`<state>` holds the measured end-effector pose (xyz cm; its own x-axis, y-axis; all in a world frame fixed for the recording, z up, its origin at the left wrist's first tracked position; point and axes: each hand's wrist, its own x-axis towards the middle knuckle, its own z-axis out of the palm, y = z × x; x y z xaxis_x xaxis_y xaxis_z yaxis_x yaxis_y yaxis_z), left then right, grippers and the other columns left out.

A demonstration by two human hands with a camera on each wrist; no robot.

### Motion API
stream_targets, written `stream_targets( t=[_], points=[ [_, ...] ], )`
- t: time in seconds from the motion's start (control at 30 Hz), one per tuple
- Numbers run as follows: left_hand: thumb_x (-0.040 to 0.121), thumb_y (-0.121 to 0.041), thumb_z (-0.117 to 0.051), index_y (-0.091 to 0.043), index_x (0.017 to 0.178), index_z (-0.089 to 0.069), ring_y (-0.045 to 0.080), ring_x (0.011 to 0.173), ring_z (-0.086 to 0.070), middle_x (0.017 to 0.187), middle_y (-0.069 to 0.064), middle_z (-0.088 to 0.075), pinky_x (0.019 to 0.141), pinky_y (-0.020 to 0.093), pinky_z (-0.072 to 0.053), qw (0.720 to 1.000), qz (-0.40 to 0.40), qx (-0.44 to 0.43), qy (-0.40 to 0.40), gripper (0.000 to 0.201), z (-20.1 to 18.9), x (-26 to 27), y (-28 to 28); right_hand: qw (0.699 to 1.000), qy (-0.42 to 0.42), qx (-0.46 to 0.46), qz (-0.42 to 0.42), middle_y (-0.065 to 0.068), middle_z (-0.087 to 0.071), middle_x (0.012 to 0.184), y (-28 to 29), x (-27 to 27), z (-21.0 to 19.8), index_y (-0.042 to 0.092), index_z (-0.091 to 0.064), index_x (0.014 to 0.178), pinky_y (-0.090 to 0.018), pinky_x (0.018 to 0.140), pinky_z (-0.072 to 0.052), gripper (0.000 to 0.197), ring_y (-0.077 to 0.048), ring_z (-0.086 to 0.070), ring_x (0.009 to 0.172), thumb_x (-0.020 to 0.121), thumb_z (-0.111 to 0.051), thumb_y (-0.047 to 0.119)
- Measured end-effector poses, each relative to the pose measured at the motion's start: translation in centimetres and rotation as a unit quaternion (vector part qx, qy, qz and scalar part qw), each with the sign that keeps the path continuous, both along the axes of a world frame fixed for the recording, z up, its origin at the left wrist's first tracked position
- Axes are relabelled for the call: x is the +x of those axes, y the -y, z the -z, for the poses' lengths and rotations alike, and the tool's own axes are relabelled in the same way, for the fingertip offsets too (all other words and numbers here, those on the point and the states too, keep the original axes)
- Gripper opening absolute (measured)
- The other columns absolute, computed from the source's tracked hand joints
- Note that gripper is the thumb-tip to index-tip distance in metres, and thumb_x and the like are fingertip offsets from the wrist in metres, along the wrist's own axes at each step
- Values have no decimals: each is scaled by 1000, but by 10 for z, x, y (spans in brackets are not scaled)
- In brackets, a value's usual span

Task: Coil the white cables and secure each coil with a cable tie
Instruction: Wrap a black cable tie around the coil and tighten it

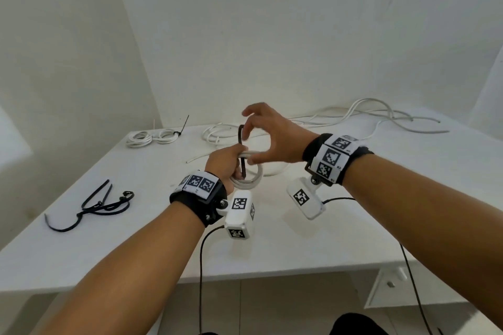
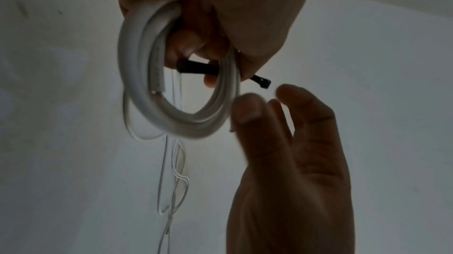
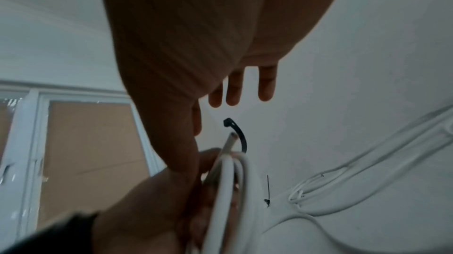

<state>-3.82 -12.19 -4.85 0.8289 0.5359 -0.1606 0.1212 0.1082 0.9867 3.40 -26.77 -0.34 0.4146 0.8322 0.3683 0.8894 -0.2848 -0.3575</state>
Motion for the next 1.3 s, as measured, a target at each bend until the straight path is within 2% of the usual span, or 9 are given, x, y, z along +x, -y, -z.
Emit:
stream_targets(
  t=[0.13, 0.23, 0.33, 0.6, 0.7, 0.9, 1.0, 1.17, 1.3],
  points=[
    [76, -8, -61, -9, 55, -51, 17, 33, -36, 49, 5, -37, 47, 25, -36, 997, -22, -70, 7, 23, -4, 8, 10, 994, 80, -78, 16, 6, -34, 148, 0, -9, 10, 31, -64, 94, -45, 110, -30, 38, -20, -28, 137, 66, -86, 45],
    [74, -6, -59, -7, 57, -51, 19, 34, -36, 47, 7, -41, 47, 27, -40, 997, -15, -80, 7, 18, -6, 11, 16, 988, 112, -94, 45, 7, -35, 150, -1, -12, 14, 38, -56, 87, -48, 111, -26, 34, -20, -23, 142, 70, -82, 50],
    [74, -6, -59, -6, 60, -52, 19, 31, -38, 47, 7, -44, 50, 32, -46, 998, -10, -67, 10, 16, -6, 14, 18, 983, 141, -88, 78, 7, -40, 150, -3, -14, 15, 34, -60, 78, -49, 110, -27, 24, -18, -22, 143, 74, -77, 52],
    [82, -15, -64, -10, 66, -58, 17, 37, -39, 52, 5, -45, 44, 24, -35, 997, -55, -47, 36, 18, -2, 21, 13, 958, 198, -151, 144, 3, -33, 158, -9, -18, 19, 28, -75, 96, -48, 112, -26, 33, -20, -17, 148, 93, -53, 52],
    [85, -14, -64, -9, 69, -58, 18, 34, -37, 53, 5, -40, 41, 23, -32, 995, -60, -55, 55, 18, -2, 22, 14, 964, 143, -132, 180, 0, -29, 160, -14, -21, 21, 20, -75, 102, -49, 112, -25, 37, -21, -11, 150, 99, -43, 38],
    [86, -14, -65, -8, 73, -62, 16, 34, -42, 50, 4, -46, 41, 23, -36, 993, -76, -45, 80, 14, -6, 23, 18, 959, 60, -146, 235, -5, -22, 162, -21, -27, 25, 20, -69, 116, -54, 117, -17, 31, -25, -3, 152, 98, -48, 34],
    [86, -13, -64, -9, 66, -58, 17, 35, -40, 47, 4, -43, 39, 22, -35, 992, -78, -26, 91, 22, -9, 23, 16, 970, -3, -72, 231, 2, -36, 154, -21, -26, 24, 21, -74, 105, -47, 112, -25, 25, -22, -14, 148, 96, -53, 30],
    [86, -15, -62, -9, 61, -57, 23, 43, -40, 52, 6, -40, 37, 20, -36, 994, -79, 37, 68, 26, -7, 20, 6, 973, -65, -30, 217, -4, -51, 126, -19, -25, 17, 8, -67, 87, -38, 88, -37, 27, -26, -38, 122, 94, -49, 27],
    [86, -17, -63, -11, 67, -67, 17, 33, -36, 43, 0, -39, 39, 21, -36, 994, -78, 49, 51, 21, -10, 18, -9, 981, -70, 16, 181, -2, -52, 122, -11, -24, 16, 10, -67, 84, -36, 88, -41, 25, -23, -44, 115, 94, -53, 29]
  ],
)
